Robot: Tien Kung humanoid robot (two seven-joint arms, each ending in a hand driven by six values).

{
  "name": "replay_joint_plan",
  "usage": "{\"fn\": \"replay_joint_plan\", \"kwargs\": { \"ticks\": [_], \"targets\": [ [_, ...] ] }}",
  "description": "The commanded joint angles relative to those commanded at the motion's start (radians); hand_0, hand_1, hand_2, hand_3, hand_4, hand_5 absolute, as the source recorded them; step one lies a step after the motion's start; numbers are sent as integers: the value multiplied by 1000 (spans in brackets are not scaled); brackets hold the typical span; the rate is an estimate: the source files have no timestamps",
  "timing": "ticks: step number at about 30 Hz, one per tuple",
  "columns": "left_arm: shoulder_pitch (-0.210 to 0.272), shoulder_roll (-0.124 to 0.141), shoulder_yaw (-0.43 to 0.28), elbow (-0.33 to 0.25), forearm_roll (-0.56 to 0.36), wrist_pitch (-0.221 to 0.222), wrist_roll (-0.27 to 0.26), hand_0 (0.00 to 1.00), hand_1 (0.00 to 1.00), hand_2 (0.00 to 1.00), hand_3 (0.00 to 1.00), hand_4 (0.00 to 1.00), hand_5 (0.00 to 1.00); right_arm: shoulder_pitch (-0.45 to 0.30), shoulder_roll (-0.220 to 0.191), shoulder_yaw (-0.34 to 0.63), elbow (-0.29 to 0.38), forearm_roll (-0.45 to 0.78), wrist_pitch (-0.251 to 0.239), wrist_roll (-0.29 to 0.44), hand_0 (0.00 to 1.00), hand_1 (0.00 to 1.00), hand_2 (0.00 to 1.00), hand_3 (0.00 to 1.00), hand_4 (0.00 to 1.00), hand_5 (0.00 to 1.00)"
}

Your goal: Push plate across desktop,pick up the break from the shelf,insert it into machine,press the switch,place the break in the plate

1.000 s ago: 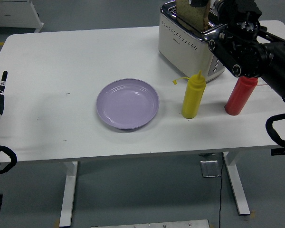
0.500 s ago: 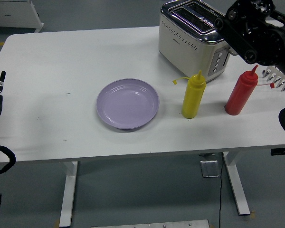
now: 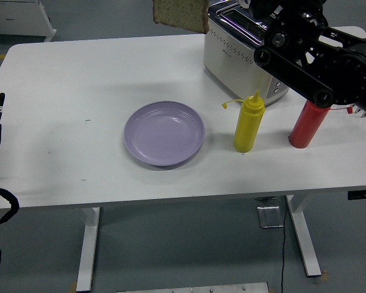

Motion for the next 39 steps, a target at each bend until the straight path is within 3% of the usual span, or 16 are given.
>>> {"fn": "replay_joint_plan", "kwargs": {
  "ticks": [6,15,39],
  "targets": [
    [2,0,-5,-1,0,0,0,849,912,905,791,656,998,-24,-13,-49,87,126,71,-21,239,346,428,494,448,78],
    [3,-2,-7,-1,0,0,0,848,912,905,790,656,998,-71,0,-120,89,226,149,-41,240,347,429,495,447,79],
    [3,-6,4,2,1,-1,0,847,913,904,789,657,998,-109,92,-202,-31,292,176,-39,252,344,426,492,475,103]
  ]
}}
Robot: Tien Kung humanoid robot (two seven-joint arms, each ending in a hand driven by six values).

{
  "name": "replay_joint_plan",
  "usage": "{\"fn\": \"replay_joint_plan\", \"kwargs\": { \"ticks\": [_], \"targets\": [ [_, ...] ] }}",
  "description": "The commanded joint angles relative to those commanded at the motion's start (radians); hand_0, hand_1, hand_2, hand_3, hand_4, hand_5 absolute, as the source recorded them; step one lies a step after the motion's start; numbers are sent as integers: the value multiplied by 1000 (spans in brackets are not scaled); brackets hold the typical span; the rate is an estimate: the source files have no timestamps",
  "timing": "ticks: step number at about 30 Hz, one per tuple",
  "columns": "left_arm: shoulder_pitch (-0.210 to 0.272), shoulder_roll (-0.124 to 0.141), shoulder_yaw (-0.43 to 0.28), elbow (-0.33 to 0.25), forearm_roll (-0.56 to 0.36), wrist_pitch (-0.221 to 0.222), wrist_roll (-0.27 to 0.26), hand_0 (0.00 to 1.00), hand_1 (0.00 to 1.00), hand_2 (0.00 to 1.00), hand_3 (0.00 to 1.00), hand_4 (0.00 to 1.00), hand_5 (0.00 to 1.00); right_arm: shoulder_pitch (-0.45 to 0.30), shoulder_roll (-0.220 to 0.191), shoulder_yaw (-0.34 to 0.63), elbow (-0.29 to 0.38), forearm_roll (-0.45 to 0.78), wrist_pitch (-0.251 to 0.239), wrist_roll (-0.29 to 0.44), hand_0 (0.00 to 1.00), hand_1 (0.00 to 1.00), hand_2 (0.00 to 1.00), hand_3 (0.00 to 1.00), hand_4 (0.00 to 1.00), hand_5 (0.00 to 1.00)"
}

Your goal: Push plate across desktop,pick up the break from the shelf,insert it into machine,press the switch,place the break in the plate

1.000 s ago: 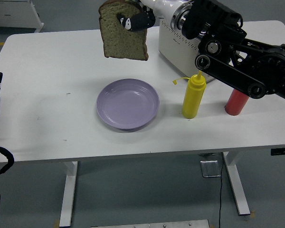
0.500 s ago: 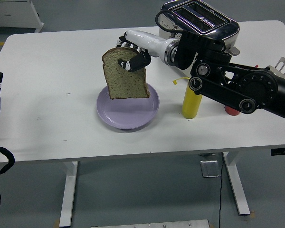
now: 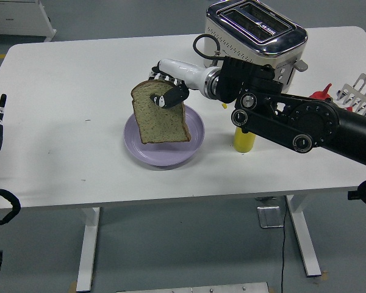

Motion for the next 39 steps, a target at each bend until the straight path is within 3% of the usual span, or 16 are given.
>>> {"fn": "replay_joint_plan", "kwargs": {
  "ticks": [20,21,26,27,32,33,38,39],
  "targets": [
    [-1,-1,2,1,1,0,0,843,912,904,789,655,998,-24,34,-1,-43,73,7,1,261,345,428,497,492,134],
    [-2,-1,3,1,1,0,0,844,912,904,787,655,998,-25,36,-1,-47,75,7,3,305,406,476,530,495,139],
    [-4,-2,2,1,1,0,0,844,912,904,787,655,998,-29,42,-5,-65,86,5,8,305,406,476,530,495,139],
    [-4,-2,2,1,1,0,0,847,912,905,788,655,998,-30,43,-7,-68,88,5,9,380,476,528,578,498,133],
    [-6,-2,2,0,0,0,0,847,912,905,788,655,998,-32,47,-13,-82,91,3,15,380,476,528,578,498,133],
    [-7,-2,2,0,0,0,0,850,912,904,788,655,998,-32,49,-14,-86,91,2,17,440,544,574,633,502,138],
    [-8,-2,2,0,0,0,0,850,912,904,788,655,998,-32,51,-16,-98,86,-1,22,440,544,574,633,502,138],
    [-8,-2,2,0,0,0,0,851,912,905,789,655,998,-32,52,-16,-99,85,-1,22,491,598,627,724,511,143]
  ]
}}
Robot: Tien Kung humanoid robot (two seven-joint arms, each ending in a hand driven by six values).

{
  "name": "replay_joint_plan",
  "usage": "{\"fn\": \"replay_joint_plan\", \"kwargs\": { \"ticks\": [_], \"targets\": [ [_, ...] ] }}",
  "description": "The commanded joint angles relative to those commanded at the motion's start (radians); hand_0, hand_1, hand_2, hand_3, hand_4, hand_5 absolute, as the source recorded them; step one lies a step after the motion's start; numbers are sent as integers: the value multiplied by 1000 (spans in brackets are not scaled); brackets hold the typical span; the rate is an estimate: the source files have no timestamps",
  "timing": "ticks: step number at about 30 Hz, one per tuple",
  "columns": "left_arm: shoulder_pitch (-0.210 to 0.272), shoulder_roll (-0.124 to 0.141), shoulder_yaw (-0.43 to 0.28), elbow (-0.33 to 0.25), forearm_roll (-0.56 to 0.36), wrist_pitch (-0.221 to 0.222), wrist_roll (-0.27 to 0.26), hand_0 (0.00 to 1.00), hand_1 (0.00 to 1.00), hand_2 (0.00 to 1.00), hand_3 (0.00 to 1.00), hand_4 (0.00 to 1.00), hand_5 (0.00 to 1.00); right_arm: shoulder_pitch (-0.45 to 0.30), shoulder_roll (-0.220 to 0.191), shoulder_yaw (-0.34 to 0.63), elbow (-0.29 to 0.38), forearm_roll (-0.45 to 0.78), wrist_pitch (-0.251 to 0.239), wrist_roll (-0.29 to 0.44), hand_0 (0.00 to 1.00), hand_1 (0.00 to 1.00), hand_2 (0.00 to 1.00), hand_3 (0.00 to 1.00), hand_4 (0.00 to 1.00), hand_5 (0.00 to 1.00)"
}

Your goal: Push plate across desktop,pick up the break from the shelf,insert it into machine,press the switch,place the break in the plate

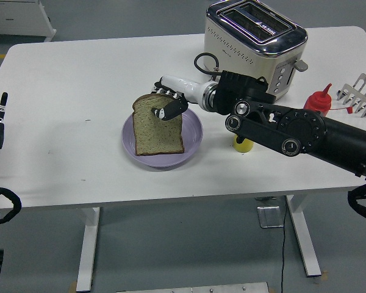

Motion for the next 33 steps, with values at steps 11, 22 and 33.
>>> {"fn": "replay_joint_plan", "kwargs": {
  "ticks": [11,22,33],
  "targets": [
    [-1,0,-2,-1,0,0,0,852,912,904,790,655,998,-1,0,-7,-15,-23,-8,3,556,660,705,804,537,153],
    [-1,0,-3,-2,0,0,-1,857,913,908,792,655,998,-2,-1,-2,-22,-94,-89,47,759,821,893,955,641,218],
    [-2,0,-4,-1,-1,0,-1,860,913,908,792,655,998,-3,-3,-10,-26,-138,-87,39,769,825,914,972,664,248]
  ]
}}
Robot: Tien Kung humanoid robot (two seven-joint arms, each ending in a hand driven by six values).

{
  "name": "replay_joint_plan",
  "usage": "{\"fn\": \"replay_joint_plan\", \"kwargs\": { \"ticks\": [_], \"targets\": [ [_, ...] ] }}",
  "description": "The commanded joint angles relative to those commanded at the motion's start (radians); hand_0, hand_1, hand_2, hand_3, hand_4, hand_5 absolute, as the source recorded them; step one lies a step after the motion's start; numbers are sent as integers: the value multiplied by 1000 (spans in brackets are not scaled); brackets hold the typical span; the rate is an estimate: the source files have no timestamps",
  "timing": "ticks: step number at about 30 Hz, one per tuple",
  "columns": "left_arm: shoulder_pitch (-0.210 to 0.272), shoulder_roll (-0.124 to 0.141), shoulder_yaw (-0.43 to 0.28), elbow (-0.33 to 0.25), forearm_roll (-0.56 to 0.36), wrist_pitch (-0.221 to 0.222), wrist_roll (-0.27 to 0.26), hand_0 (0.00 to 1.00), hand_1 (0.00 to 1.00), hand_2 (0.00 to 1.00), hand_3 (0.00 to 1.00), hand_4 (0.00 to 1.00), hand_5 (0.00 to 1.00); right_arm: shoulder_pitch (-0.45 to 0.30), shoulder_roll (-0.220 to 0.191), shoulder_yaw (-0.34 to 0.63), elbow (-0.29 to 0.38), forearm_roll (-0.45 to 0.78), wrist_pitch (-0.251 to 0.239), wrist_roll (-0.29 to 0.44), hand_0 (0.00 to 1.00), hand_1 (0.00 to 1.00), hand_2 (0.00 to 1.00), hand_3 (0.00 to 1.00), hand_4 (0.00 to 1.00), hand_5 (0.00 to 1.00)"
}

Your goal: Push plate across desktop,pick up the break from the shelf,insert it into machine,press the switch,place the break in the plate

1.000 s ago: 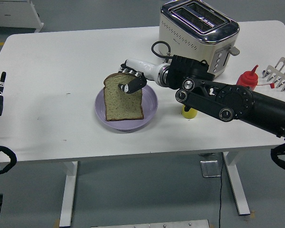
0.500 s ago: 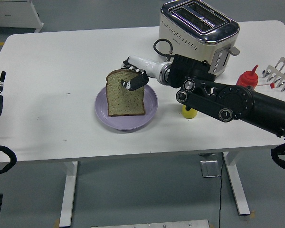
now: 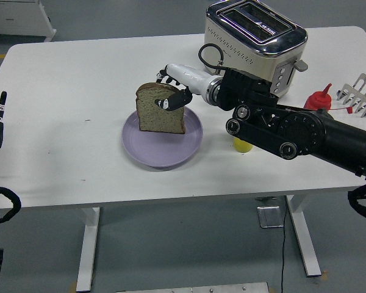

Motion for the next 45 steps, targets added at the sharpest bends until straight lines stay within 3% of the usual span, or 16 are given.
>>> {"fn": "replay_joint_plan", "kwargs": {
  "ticks": [15,16,21,22,27,28,33,35,45],
  "targets": [
    [0,0,2,0,0,0,-1,860,914,908,793,655,998,1,-5,-1,10,2,-20,-7,694,752,850,943,678,262],
    [0,0,2,1,0,0,-1,861,915,907,793,655,998,1,-5,-2,10,-1,-17,-6,514,603,666,755,680,271],
    [1,0,3,1,0,0,-1,861,915,907,793,655,998,-1,-5,-14,16,-21,-4,6,514,603,666,755,680,271],
    [1,-1,3,1,0,0,-1,860,915,907,793,654,998,-1,-5,-17,17,-26,0,7,313,403,480,541,654,249],
    [1,-1,4,2,0,0,-1,860,915,907,793,654,998,-1,-4,-25,20,-59,-19,19,313,403,480,541,654,249],
    [1,-1,4,2,0,0,-1,861,915,907,793,654,998,-1,-4,-25,21,-64,-28,22,238,360,454,497,622,231],
    [1,-1,5,2,0,1,-1,861,915,907,793,654,998,0,-5,-26,25,-81,-57,34,238,360,454,497,622,231],
    [1,-1,5,2,0,1,-1,859,915,908,793,655,998,1,-5,-28,27,-88,-65,36,210,341,445,488,571,197],
    [0,0,3,1,0,1,-2,857,915,908,793,654,998,1,-9,-33,30,-105,-66,34,202,334,444,488,523,152]
  ]
}}
